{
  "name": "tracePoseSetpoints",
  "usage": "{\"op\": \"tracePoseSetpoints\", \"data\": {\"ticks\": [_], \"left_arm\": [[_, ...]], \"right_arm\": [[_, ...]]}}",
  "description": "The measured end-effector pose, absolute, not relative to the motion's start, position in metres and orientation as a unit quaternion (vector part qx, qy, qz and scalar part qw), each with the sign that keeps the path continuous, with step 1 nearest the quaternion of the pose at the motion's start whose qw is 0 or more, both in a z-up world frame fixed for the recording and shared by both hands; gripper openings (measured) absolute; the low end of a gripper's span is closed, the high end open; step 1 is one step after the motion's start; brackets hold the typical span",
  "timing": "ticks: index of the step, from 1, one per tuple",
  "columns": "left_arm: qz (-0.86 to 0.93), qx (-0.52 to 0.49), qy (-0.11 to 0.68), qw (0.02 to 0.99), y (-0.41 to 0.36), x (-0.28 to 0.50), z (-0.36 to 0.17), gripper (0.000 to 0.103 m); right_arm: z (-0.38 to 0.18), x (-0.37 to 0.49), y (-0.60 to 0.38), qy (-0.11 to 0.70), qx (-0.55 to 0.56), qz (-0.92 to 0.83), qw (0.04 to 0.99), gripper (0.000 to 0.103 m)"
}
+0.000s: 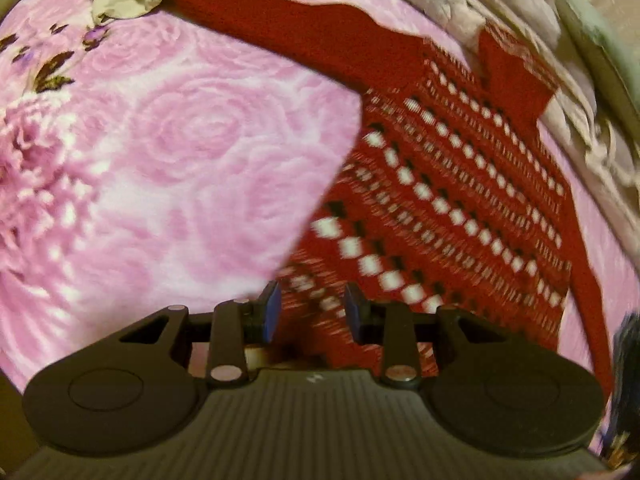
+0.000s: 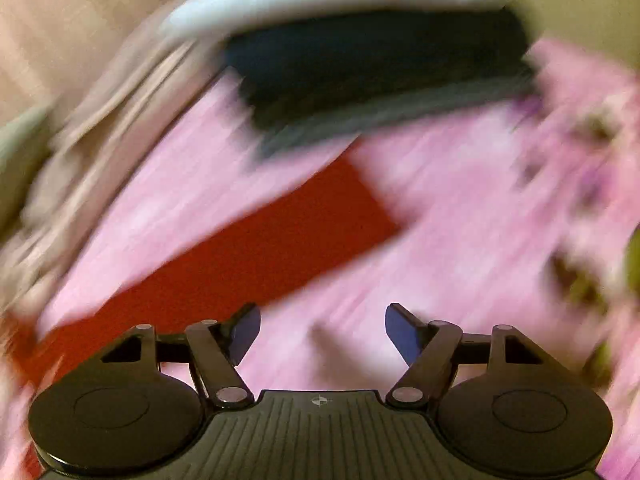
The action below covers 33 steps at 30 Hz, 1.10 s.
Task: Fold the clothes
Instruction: 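Grasp the sweater hem with both grippers and lift it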
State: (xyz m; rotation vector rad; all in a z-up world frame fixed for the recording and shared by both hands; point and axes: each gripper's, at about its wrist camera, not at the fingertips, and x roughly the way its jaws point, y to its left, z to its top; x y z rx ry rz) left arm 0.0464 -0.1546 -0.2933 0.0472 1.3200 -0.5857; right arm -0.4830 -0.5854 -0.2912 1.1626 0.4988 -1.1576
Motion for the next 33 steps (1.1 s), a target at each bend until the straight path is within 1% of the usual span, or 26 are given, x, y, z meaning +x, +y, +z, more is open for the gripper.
{"op": "tracePoseSetpoints", "data": {"ticks": [4,6,10,12,13,14,15,16,17,18,19,22,24,27,30,33], "left_arm": [[-0.304,0.027,0.631,0.713,-0.116,0.057,-0.302,0.03],[-0.319,0.011,0.653,0.687,-0.102,0.058,-0.313,0.035],[-0.333,-0.007,0.686,0.646,-0.088,0.051,-0.341,0.037],[-0.335,-0.033,0.683,0.649,-0.083,0.047,-0.347,0.039],[-0.333,-0.048,0.681,0.65,-0.08,0.046,-0.348,0.039],[-0.329,-0.063,0.682,0.65,-0.077,0.046,-0.349,0.038],[-0.328,-0.077,0.685,0.646,-0.074,0.045,-0.349,0.026],[-0.334,-0.093,0.695,0.63,-0.073,0.045,-0.352,0.013],[-0.338,-0.102,0.702,0.618,-0.072,0.044,-0.353,0.004],[-0.342,-0.109,0.707,0.609,-0.072,0.043,-0.353,0.003],[-0.35,-0.11,0.703,0.609,-0.073,0.042,-0.349,0.003],[-0.378,-0.112,0.67,0.629,-0.065,0.049,-0.323,0.002],[-0.39,-0.102,0.648,0.646,-0.053,0.058,-0.302,0.002],[-0.39,-0.057,0.627,0.672,-0.046,0.064,-0.29,0.002],[-0.39,0.028,0.625,0.675,-0.066,0.049,-0.309,0.003],[-0.382,0.132,0.608,0.684,-0.085,0.026,-0.325,0.006]], "right_arm": [[-0.292,-0.427,-0.506,0.298,0.55,-0.342,0.702,0.073],[-0.3,-0.406,-0.471,0.325,0.552,-0.3,0.707,0.073],[-0.322,-0.387,-0.423,0.332,0.579,-0.29,0.686,0.073],[-0.328,-0.386,-0.415,0.316,0.587,-0.309,0.678,0.073],[-0.329,-0.386,-0.412,0.304,0.594,-0.317,0.674,0.067],[-0.33,-0.387,-0.411,0.293,0.608,-0.315,0.667,0.053],[-0.332,-0.387,-0.411,0.283,0.627,-0.307,0.658,0.023],[-0.333,-0.385,-0.409,0.28,0.636,-0.299,0.653,0.016],[-0.332,-0.382,-0.406,0.283,0.638,-0.294,0.653,0.015],[-0.33,-0.379,-0.404,0.285,0.636,-0.291,0.655,0.01],[-0.327,-0.379,-0.402,0.284,0.635,-0.29,0.658,0.008],[-0.313,-0.385,-0.398,0.255,0.646,-0.283,0.661,0.006],[-0.3,-0.391,-0.398,0.261,0.627,-0.29,0.674,0.006],[-0.304,-0.402,-0.404,0.293,0.612,-0.3,0.671,0.005],[-0.324,-0.393,-0.406,0.352,0.597,-0.301,0.655,0.006],[-0.32,-0.375,-0.408,0.42,0.539,-0.304,0.664,0.007]]}}
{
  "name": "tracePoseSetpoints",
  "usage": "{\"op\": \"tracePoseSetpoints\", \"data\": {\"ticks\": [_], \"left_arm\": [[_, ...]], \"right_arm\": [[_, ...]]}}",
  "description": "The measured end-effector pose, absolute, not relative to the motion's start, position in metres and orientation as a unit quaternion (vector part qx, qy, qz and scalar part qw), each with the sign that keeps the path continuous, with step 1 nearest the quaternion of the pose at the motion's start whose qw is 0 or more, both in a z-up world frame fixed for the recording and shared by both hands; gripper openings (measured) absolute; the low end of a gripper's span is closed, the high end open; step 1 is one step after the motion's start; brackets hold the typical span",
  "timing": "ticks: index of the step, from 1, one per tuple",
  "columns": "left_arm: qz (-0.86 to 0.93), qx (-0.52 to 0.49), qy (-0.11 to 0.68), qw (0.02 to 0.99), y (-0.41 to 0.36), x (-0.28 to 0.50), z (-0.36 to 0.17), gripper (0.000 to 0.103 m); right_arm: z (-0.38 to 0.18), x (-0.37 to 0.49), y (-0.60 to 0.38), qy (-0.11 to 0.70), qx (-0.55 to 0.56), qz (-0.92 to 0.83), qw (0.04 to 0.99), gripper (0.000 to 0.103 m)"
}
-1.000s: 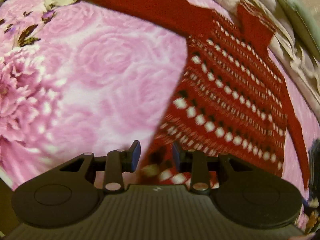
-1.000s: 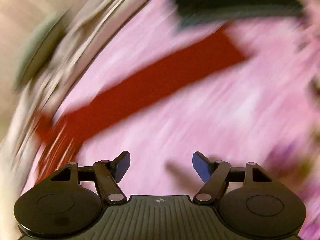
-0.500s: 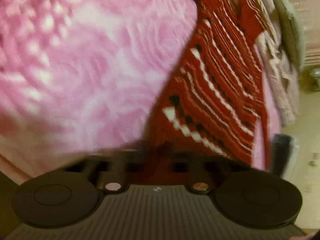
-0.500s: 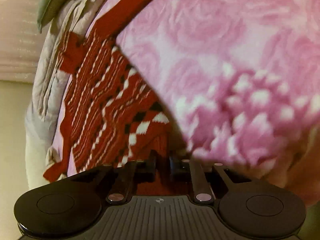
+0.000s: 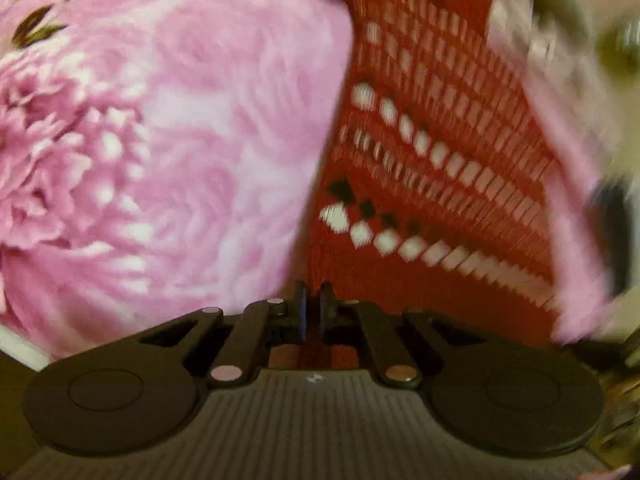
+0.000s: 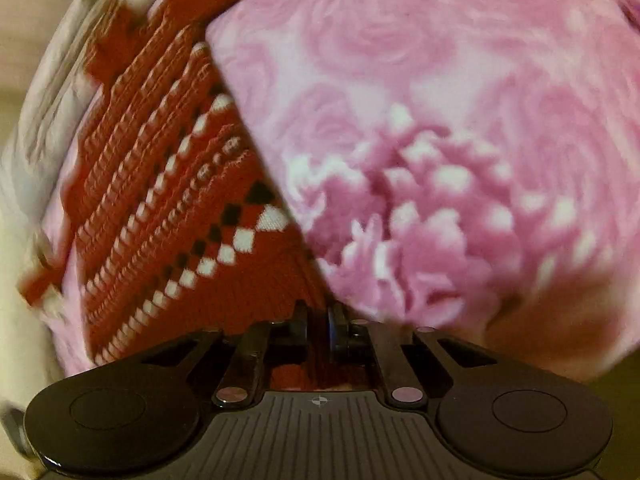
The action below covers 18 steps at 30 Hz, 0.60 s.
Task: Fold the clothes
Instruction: 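Grasp the sweater hem with both grippers and lift it, then lay the sweater flat on the bed and open both grippers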
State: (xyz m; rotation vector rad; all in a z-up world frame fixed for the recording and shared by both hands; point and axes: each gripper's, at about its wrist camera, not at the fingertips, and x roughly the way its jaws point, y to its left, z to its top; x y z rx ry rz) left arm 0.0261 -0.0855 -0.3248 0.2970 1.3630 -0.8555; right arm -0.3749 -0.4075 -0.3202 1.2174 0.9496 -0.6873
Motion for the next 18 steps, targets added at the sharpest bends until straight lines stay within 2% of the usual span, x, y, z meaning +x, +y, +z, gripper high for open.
{"op": "tracePoseSetpoints", "data": {"ticks": [2,3,6,9,11,14,18], "left_arm": [[-0.373,0.158,0.592,0.697,-0.091,0.022,-0.312,0.012],[-0.368,0.168,0.584,0.704,-0.093,0.02,-0.304,0.013],[-0.343,0.143,0.548,0.75,-0.091,0.031,-0.274,0.013],[-0.354,0.098,0.519,0.772,-0.116,0.048,-0.265,0.013],[-0.382,0.08,0.503,0.771,-0.147,0.058,-0.27,0.013],[-0.426,0.089,0.473,0.766,-0.2,0.057,-0.285,0.015],[-0.434,0.117,0.471,0.759,-0.23,0.049,-0.314,0.016]], "right_arm": [[-0.309,-0.362,-0.408,0.463,0.485,-0.312,0.673,0.043],[-0.297,-0.357,-0.408,0.483,0.44,-0.328,0.682,0.071],[-0.262,-0.338,-0.407,0.491,0.314,-0.351,0.732,0.072],[-0.245,-0.308,-0.412,0.456,0.259,-0.343,0.779,0.07],[-0.251,-0.278,-0.419,0.436,0.238,-0.327,0.804,0.065],[-0.268,-0.231,-0.427,0.418,0.207,-0.304,0.831,0.064],[-0.307,-0.193,-0.423,0.448,0.164,-0.283,0.832,0.064]]}}
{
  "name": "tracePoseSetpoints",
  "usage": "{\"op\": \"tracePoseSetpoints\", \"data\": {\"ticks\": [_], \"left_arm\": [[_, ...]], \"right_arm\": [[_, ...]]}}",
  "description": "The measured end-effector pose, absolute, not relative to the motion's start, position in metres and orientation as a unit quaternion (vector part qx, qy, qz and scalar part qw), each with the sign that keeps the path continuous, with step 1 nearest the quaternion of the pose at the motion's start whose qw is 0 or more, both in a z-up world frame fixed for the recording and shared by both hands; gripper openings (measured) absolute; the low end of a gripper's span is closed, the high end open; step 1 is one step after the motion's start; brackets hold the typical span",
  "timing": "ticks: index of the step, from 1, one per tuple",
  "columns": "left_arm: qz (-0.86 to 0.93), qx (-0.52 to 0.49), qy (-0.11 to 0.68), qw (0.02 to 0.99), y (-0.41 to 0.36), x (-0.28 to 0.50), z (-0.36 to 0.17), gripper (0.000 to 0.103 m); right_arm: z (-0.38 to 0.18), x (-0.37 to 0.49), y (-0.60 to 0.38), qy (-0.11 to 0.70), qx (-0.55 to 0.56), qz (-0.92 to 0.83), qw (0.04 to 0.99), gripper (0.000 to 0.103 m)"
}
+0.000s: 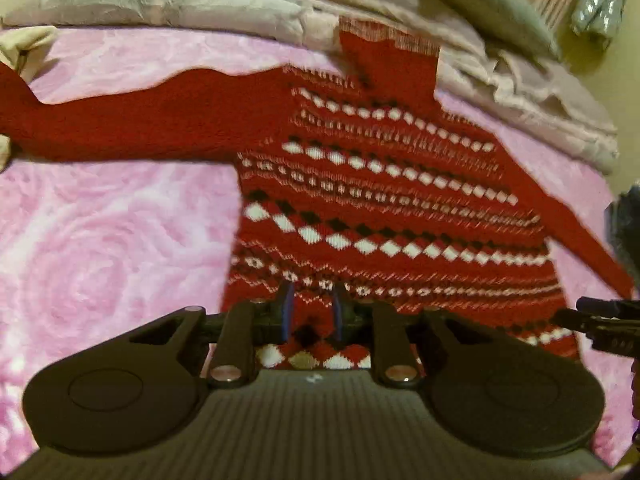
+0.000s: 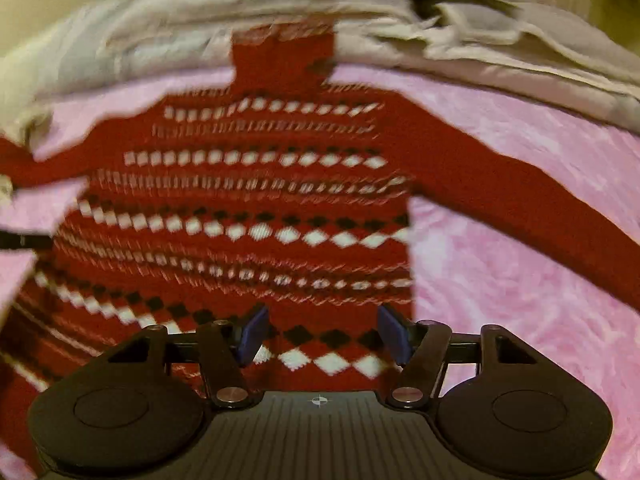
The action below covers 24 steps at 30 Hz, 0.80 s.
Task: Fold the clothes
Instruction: 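Lay the sweater flat on the bed and open both grippers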
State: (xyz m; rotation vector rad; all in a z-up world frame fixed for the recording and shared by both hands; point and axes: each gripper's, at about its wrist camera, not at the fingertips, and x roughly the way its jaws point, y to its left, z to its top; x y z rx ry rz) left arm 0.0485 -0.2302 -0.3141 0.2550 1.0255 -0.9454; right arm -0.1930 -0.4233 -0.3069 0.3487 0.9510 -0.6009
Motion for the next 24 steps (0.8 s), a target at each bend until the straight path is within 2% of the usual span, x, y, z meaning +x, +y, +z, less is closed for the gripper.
{"op": "tracePoseSetpoints", "data": {"ticks": [3,7,12,17,19,21,23,24], "left_arm": [[-0.432,0.136,0.483,0.749,-0.2,0.033,-0.331,0.016],[-0.426,0.142,0.49,0.747,-0.132,0.002,-0.332,0.019],[-0.361,0.132,0.559,0.735,-0.067,-0.034,-0.323,0.019],[-0.283,0.16,0.628,0.707,-0.057,-0.054,-0.302,0.018],[-0.273,0.154,0.624,0.716,-0.06,-0.06,-0.274,0.018],[-0.269,0.147,0.614,0.727,-0.067,-0.066,-0.244,0.024],[-0.271,0.141,0.599,0.74,-0.079,-0.073,-0.212,0.028],[-0.275,0.138,0.591,0.746,-0.085,-0.077,-0.195,0.03]], "right_arm": [[-0.327,-0.211,-0.406,0.481,0.159,-0.279,0.816,0.064],[-0.328,-0.273,-0.371,0.492,0.18,-0.272,0.807,0.064],[-0.323,-0.323,-0.33,0.546,0.204,-0.262,0.77,0.065],[-0.309,-0.342,-0.337,0.585,0.296,-0.282,0.7,0.065],[-0.285,-0.346,-0.342,0.575,0.319,-0.272,0.703,0.065],[-0.257,-0.347,-0.348,0.561,0.332,-0.261,0.711,0.065],[-0.226,-0.346,-0.355,0.548,0.336,-0.257,0.722,0.072],[-0.21,-0.345,-0.359,0.54,0.334,-0.256,0.729,0.089]]}}
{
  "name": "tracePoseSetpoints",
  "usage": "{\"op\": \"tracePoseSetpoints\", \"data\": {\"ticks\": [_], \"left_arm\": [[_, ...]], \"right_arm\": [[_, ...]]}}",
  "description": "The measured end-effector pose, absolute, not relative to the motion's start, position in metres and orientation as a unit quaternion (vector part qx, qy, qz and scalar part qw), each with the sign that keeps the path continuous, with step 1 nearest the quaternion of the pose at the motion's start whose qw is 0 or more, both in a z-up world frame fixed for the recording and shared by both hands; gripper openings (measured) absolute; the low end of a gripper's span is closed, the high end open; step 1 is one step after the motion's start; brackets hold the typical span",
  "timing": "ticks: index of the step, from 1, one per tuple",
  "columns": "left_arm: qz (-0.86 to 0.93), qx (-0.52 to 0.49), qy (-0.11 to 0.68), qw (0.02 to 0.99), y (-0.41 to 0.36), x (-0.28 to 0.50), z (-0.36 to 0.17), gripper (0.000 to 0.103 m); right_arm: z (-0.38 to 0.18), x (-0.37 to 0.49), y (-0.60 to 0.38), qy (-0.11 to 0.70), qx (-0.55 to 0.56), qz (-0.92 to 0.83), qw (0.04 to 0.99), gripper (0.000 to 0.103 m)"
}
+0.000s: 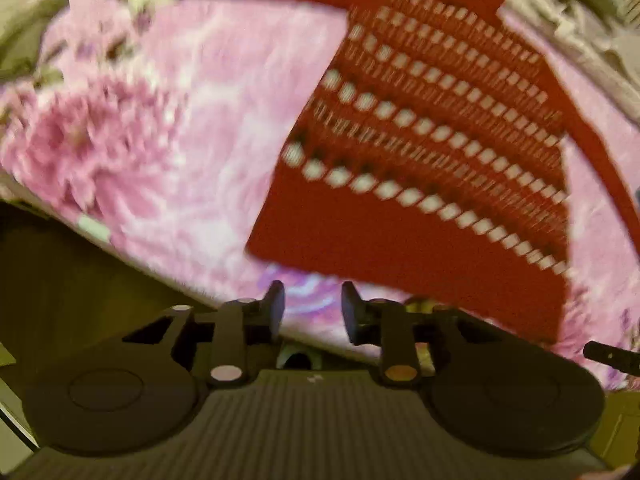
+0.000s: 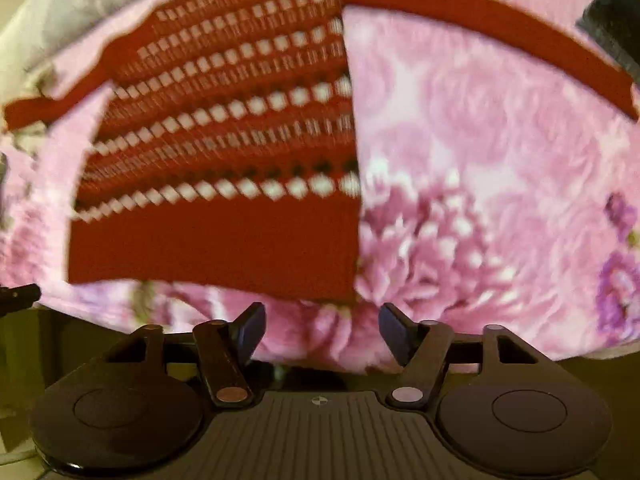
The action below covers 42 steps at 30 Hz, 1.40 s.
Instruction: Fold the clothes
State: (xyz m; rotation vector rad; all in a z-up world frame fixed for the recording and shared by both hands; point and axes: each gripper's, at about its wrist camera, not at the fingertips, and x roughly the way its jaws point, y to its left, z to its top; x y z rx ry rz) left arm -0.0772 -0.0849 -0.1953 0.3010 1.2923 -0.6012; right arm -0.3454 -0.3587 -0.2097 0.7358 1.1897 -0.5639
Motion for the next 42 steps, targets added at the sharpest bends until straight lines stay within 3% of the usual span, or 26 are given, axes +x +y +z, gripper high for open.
{"op": "tracePoseSetpoints", "data": {"ticks": [1,7,17,27,42], "left_arm": [[-0.28,0.134,0.582,0.752,-0.091,-0.081,-0.179,0.03],[-0.299,0.123,0.538,0.779,-0.116,-0.113,-0.113,0.035],[-0.296,0.163,0.506,0.793,-0.126,-0.145,-0.057,0.036],[-0.308,0.205,0.464,0.805,-0.124,-0.15,-0.033,0.04],[-0.346,0.23,0.454,0.788,-0.078,-0.136,-0.038,0.043]], "right_arm": [[-0.193,-0.346,-0.36,0.531,0.328,-0.255,0.738,0.096],[-0.118,-0.349,-0.359,0.492,0.288,-0.244,0.784,0.096],[-0.059,-0.374,-0.355,0.457,0.288,-0.255,0.802,0.096],[-0.046,-0.378,-0.342,0.458,0.287,-0.293,0.789,0.096],[-0.047,-0.37,-0.279,0.46,0.299,-0.339,0.765,0.096]]}}
